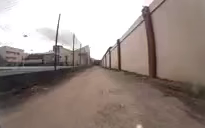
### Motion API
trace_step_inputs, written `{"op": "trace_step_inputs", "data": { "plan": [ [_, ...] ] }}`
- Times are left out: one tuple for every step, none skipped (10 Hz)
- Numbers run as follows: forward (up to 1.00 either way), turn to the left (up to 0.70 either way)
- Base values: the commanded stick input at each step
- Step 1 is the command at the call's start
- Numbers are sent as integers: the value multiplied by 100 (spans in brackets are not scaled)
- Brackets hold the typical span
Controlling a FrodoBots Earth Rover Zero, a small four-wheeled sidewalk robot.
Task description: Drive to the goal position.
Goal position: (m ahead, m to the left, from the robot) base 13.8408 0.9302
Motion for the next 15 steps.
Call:
{"op": "trace_step_inputs", "data": {
  "plan": [
    [30, 0],
    [30, 0],
    [30, 0],
    [30, 0],
    [30, 0],
    [30, 0],
    [30, 0],
    [30, 0],
    [30, 0],
    [30, 0],
    [30, 0],
    [30, 0],
    [30, 0],
    [30, 0],
    [30, 0]
  ]
}}
